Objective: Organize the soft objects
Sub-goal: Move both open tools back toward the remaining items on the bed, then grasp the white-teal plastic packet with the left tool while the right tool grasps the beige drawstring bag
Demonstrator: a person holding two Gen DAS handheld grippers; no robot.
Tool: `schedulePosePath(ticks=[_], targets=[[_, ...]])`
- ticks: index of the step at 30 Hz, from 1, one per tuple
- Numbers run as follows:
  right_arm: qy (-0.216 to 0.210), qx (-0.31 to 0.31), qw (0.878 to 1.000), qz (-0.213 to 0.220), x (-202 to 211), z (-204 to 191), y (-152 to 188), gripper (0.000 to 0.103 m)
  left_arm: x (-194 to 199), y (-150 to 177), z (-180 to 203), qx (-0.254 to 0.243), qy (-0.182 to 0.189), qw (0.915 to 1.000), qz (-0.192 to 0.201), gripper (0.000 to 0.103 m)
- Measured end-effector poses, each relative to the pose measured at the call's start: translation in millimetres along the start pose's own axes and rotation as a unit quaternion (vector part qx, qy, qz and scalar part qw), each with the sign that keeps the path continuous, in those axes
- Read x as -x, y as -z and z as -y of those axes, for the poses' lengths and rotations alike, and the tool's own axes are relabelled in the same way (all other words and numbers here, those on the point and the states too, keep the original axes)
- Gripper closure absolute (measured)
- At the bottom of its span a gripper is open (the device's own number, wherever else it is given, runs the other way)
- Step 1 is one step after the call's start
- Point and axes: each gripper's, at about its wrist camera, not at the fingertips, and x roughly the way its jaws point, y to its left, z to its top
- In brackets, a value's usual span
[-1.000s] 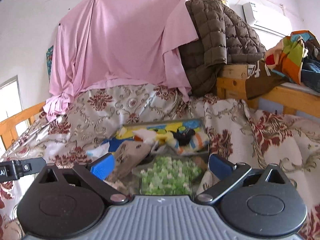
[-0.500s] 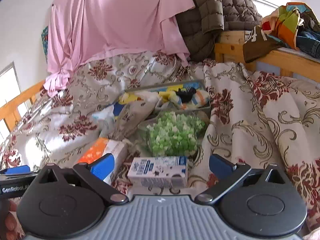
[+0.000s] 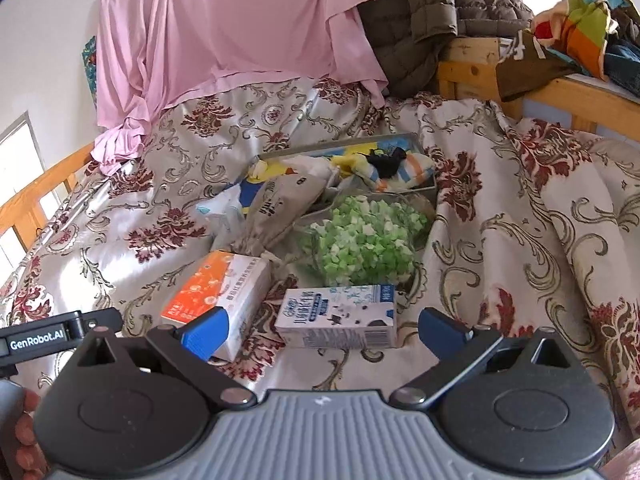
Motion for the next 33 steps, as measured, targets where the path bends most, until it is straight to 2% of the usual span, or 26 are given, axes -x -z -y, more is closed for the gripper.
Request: schedulePosePath(ticks=[5,11,17,20,24,30,33], targets=[[-0.002,0.029,1.000,0.004,1,-15,0,0.000,5,-3,1,0.001,-0.006,0.9999,0.009,0.001],[-0.001,0.035,0.999,0.006,1,-31,-5,0.000,6,-11,0,0.017,-0.021,0.9996,0.004,0.001],[-0.003,0.084,0.996,0.008,-12,-55,-30,0.000,6,-28,-3,0.005,-0.043,0.9990,-0.002,0.001],[-0.012,0.100,0.995,-0.001,-29,-62,-48,0.000,-1,-45,-6,-0.007,-0.041,0.9992,-0.001,0.001],[-0.017,0.117,0.993,-0.003,-57,-64,-64,0.000,-32,-69,-14,-0.019,0.005,0.9994,-0.027,0.001],[-0.029,0.122,0.992,-0.022,-110,-56,-73,0.000,-94,-85,-21,-0.009,0.030,0.9993,-0.019,0.001],[-0.021,0.123,0.992,-0.018,-140,-55,-82,0.000,-124,-95,-24,-0.011,0.043,0.9990,-0.004,0.001]])
